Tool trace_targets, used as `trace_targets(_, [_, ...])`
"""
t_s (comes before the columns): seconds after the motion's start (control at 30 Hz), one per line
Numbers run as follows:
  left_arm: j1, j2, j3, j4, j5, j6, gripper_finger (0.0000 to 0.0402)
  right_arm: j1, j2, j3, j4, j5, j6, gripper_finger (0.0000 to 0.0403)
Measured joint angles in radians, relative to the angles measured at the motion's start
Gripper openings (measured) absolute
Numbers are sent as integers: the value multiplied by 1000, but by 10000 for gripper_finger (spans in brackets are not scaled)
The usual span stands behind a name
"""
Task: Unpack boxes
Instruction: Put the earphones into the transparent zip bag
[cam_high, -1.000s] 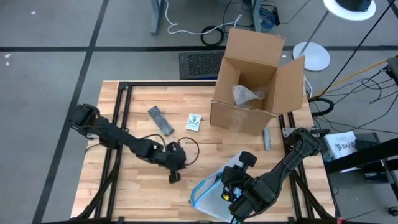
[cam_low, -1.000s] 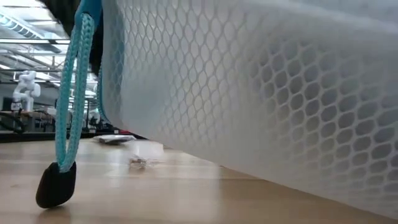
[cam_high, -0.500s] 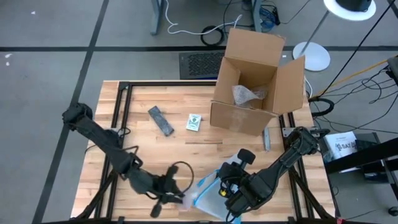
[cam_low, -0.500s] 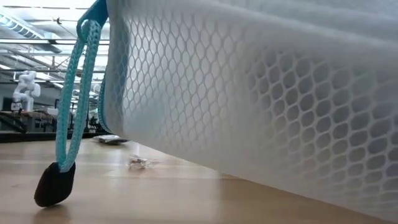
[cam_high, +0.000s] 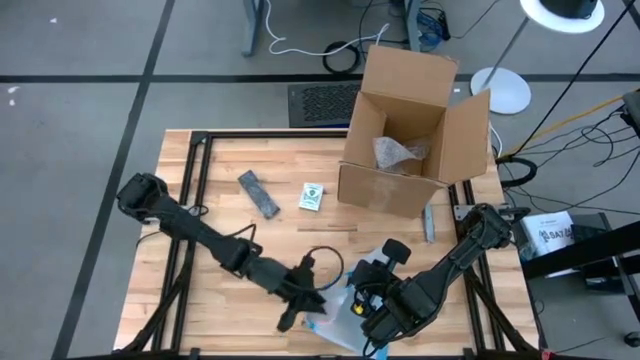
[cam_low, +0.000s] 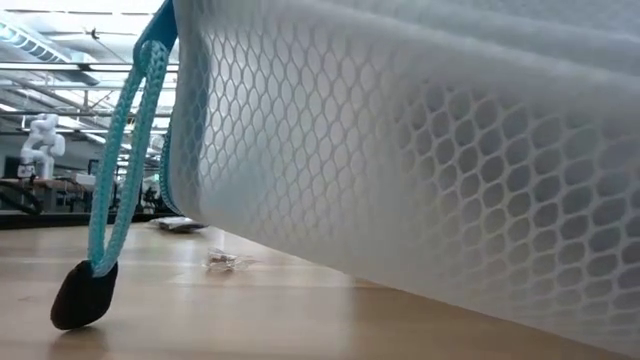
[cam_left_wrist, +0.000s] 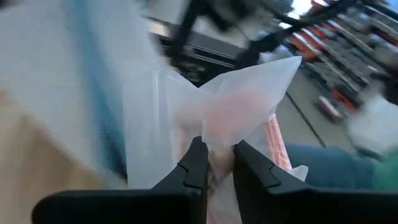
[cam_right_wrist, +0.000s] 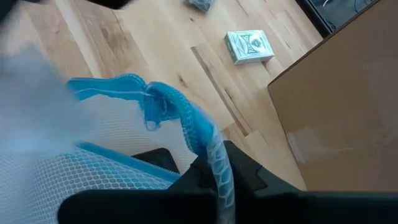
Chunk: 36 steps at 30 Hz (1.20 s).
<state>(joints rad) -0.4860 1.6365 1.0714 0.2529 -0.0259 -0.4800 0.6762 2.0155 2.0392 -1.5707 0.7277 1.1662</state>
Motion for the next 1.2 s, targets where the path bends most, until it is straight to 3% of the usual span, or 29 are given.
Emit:
trace_targets(0.43, [159,5,0,-71,-79,-117,57,10,0,0,-2,36,-3,0])
trace_targets(0.7, [163,42,0,-29,-78,-108,77,8,0,0,105,78,-82,0])
trace_targets(0.97, [147,51,0,-32,-90,-51,80,11,1,109,92,114,-90,0])
trace_targets(1.2, [102,51,0,40,-175,44,101,13,0,181,86,140,-92,0])
